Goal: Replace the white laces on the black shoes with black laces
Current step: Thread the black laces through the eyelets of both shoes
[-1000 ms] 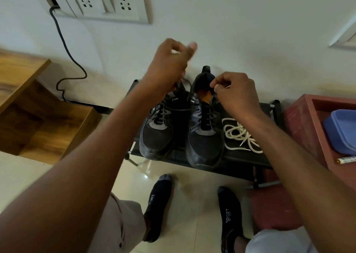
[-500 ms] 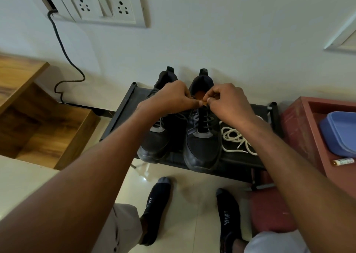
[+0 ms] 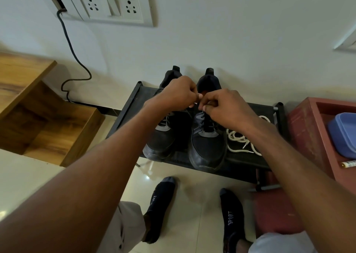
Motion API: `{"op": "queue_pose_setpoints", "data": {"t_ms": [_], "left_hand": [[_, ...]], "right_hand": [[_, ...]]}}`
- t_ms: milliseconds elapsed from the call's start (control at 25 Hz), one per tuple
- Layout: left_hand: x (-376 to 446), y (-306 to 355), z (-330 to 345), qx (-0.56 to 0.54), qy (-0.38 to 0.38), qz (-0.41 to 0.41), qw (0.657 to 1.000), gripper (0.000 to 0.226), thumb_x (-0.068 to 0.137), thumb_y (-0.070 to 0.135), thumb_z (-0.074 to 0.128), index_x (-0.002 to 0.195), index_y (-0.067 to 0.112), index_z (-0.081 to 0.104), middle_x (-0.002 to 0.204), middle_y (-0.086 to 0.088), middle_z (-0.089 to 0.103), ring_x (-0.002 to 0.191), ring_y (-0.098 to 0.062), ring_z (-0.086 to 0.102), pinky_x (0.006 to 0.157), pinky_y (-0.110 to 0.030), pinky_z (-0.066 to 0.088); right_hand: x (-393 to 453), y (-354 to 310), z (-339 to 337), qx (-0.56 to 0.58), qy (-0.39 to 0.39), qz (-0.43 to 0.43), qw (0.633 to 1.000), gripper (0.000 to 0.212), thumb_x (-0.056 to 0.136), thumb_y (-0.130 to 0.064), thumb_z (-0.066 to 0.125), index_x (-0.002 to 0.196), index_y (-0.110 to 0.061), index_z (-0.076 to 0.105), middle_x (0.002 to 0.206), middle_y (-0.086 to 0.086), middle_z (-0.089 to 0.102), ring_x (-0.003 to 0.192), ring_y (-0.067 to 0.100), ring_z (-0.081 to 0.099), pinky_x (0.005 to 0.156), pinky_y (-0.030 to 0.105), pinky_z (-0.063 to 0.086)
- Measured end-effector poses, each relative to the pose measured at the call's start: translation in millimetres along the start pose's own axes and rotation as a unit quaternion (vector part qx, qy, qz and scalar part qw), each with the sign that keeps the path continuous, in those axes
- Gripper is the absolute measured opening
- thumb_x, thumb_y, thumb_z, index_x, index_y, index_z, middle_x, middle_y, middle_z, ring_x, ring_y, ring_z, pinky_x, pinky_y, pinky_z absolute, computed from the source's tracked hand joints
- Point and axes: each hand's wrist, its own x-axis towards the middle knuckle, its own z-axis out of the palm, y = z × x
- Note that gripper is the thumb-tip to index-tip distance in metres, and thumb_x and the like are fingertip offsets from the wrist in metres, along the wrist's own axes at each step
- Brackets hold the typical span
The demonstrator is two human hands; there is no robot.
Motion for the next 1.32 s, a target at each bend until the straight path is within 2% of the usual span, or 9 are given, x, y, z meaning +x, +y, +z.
{"op": "queue_pose_setpoints", "data": {"t_ms": [160,400,560,680,800,920,1000,1120,1320], "left_hand": [[0.1,-4.3,-7.3,0.075,0.069,0.021,0.995,0.020,0.091,0.030,0.075,0.079,0.014,0.076,0.076,-0.004,0.071,0.075,-0.020,0.065,0.055,-0.025,0.038],[-11.9,-9.9,-24.0,0.140,0.091,-0.017,0.986,0.024,0.085,0.038,0.082,0.081,0.018,0.071,0.077,0.002,0.062,0.079,-0.025,0.063,0.057,-0.029,0.037],[-21.6,-6.2,-28.0,0.207,0.063,-0.059,0.975,0.030,0.084,0.041,0.082,0.093,0.019,0.064,0.080,0.001,0.052,0.083,-0.028,0.058,0.078,-0.040,0.045],[-25.1,0.4,-33.3,0.230,0.069,-0.069,0.968,0.027,0.085,0.040,0.082,0.088,0.024,0.061,0.079,0.003,0.051,0.090,-0.029,0.058,0.091,-0.045,0.034],[-27.9,5.0,-34.6,0.242,0.077,-0.091,0.963,0.023,0.085,0.037,0.080,0.081,0.027,0.060,0.084,0.001,0.060,0.100,-0.030,0.060,0.094,-0.047,0.027],[-28.9,16.6,-30.7,0.189,0.114,-0.054,0.974,0.014,0.093,0.042,0.071,0.096,0.029,0.072,0.101,0.005,0.067,0.109,-0.025,0.059,0.101,-0.050,0.031],[-31.6,34.4,-31.3,-0.028,0.133,0.029,0.990,0.022,0.102,0.045,0.061,0.107,0.026,0.072,0.101,0.009,0.072,0.106,-0.019,0.066,0.102,-0.047,0.044],[-42.0,68.3,-32.4,-0.326,0.029,0.124,0.937,0.043,0.108,0.051,0.046,0.122,0.018,0.070,0.109,-0.004,0.077,0.108,-0.017,0.073,0.096,-0.042,0.051],[-38.9,50.2,-27.9,-0.257,0.050,0.024,0.965,0.046,0.102,0.048,0.061,0.082,0.009,0.075,0.065,-0.004,0.066,0.070,-0.013,0.065,0.078,-0.030,0.048]], "right_hand": [[-4.1,-5.3,16.6,-0.124,-0.057,-0.038,0.990,0.030,0.105,-0.032,0.055,0.131,-0.040,0.067,0.105,-0.007,0.070,0.091,0.016,0.067,0.081,0.034,0.054],[-10.2,-12.8,17.0,-0.127,-0.046,0.035,0.990,0.057,0.101,-0.065,0.050,0.074,-0.020,0.069,0.071,0.002,0.070,0.063,0.020,0.069,0.070,0.036,0.059],[-16.0,-11.9,2.6,-0.105,0.065,0.124,0.985,0.026,0.093,-0.041,0.077,0.075,-0.023,0.073,0.077,0.000,0.071,0.071,0.023,0.069,0.065,0.034,0.056],[-14.6,-16.4,-7.8,0.180,0.064,0.191,0.963,0.015,0.087,-0.008,0.078,0.082,-0.020,0.070,0.087,0.002,0.076,0.079,0.020,0.074,0.066,0.032,0.059],[-16.5,-27.3,-34.4,0.490,0.004,0.238,0.839,0.006,0.086,-0.009,0.066,0.084,-0.015,0.066,0.087,0.004,0.075,0.080,0.016,0.074,0.078,0.033,0.048],[-20.8,-32.9,-62.8,0.645,0.037,0.136,0.751,0.009,0.091,-0.012,0.057,0.083,-0.018,0.057,0.072,0.001,0.060,0.062,0.016,0.059,0.072,0.035,0.048],[-25.2,-40.9,-77.6,0.612,0.089,0.041,0.785,0.007,0.096,-0.012,0.056,0.092,-0.016,0.060,0.070,0.001,0.054,0.051,0.013,0.042,0.056,0.028,0.040],[-26.4,-46.1,-88.8,0.502,0.139,-0.055,0.852,0.016,0.099,-0.007,0.054,0.105,-0.012,0.068,0.076,0.005,0.056,0.048,0.014,0.035,0.047,0.024,0.030],[-15.3,-17.6,-77.9,0.237,0.310,-0.005,0.921,0.020,0.095,-0.013,0.061,0.091,-0.027,0.076,0.073,-0.006,0.070,0.062,0.010,0.062,0.061,0.029,0.053]]}}
